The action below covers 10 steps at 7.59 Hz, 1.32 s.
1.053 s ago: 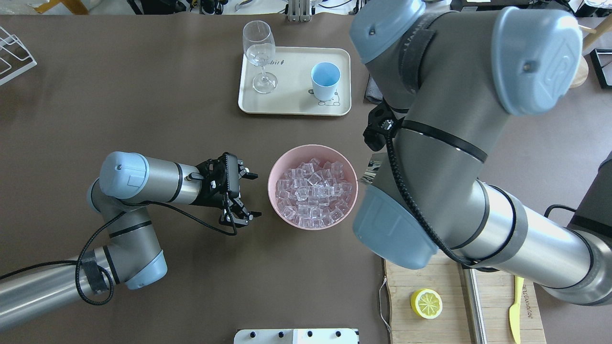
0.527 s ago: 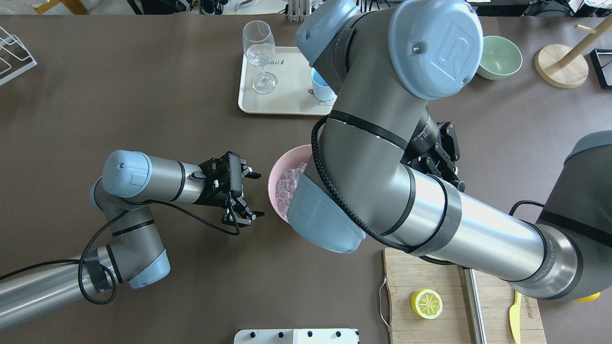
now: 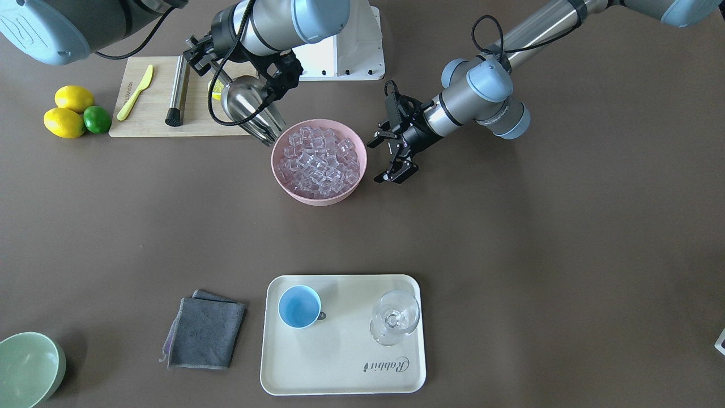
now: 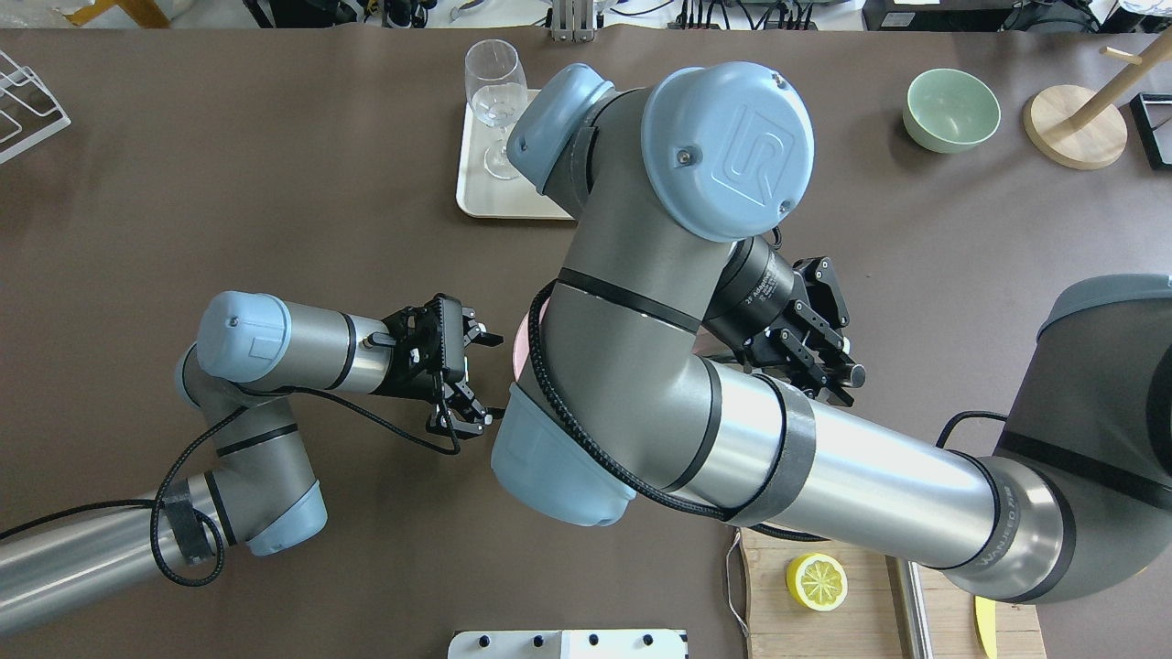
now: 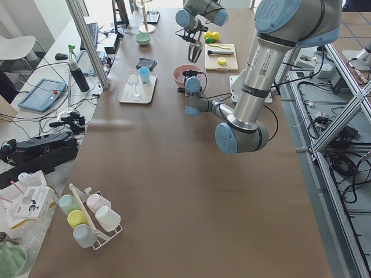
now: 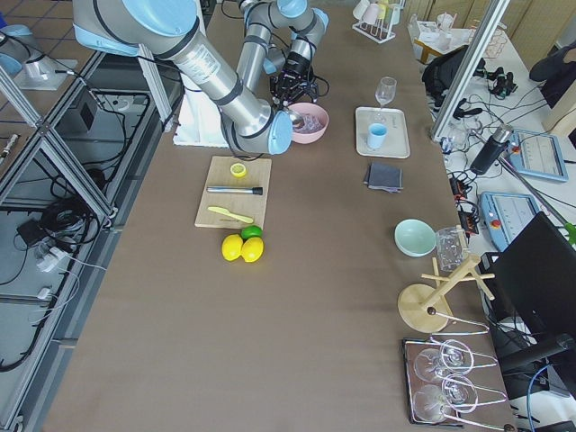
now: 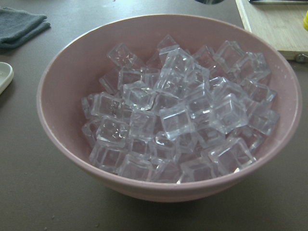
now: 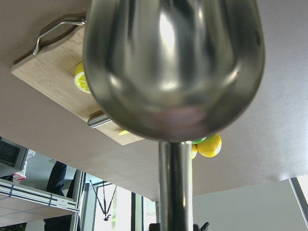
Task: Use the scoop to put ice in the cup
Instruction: 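Swing the scoop over the pink bowl with the right gripper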
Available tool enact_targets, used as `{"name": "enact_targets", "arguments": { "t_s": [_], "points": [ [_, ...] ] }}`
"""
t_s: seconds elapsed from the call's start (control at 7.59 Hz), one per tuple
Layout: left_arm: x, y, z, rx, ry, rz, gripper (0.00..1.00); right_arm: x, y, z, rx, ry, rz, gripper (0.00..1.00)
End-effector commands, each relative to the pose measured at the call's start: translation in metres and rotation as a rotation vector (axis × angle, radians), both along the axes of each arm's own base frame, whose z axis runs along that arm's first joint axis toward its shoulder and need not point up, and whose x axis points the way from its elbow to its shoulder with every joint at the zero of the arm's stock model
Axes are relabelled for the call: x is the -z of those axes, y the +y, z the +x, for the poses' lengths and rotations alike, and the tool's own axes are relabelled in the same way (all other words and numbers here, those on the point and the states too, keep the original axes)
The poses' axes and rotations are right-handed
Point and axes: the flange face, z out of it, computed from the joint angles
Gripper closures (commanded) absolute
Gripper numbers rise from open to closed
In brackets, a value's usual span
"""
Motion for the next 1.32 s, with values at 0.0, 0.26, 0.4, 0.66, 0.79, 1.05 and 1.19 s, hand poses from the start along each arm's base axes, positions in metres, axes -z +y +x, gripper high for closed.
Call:
{"name": "enact_targets", "arguments": {
  "t_s": [0.0, 0.26, 0.4, 0.66, 0.79, 1.05, 1.19],
  "points": [
    [0.0, -0.002, 0.001, 0.026, -0.002, -0.004, 0.02, 0.002, -0.011, -0.02, -0.002, 0.049, -0.018, 1.0],
    [-0.003, 0.012, 0.015, 0.044, 0.008, 0.003, 0.02, 0.0, -0.016, -0.029, -0.013, 0.066, -0.028, 1.0],
    [-0.011, 0.013, 0.018, 0.042, 0.01, 0.005, 0.02, -0.003, -0.021, -0.039, -0.027, 0.066, -0.024, 1.0],
    [-0.028, 0.01, 0.024, 0.045, 0.04, 0.018, 0.02, -0.007, -0.021, -0.051, -0.04, 0.068, -0.018, 1.0],
    [-0.03, 0.008, 0.022, 0.047, 0.038, 0.017, 0.02, -0.007, -0.02, -0.058, -0.035, 0.063, -0.015, 1.0],
    [-0.027, 0.007, 0.022, 0.048, 0.05, 0.021, 0.02, -0.007, -0.013, -0.069, -0.05, 0.062, -0.004, 1.0],
    [-0.019, 0.006, 0.025, 0.048, 0.057, 0.023, 0.02, -0.006, -0.011, -0.071, -0.047, 0.06, -0.002, 1.0]
  ]
}}
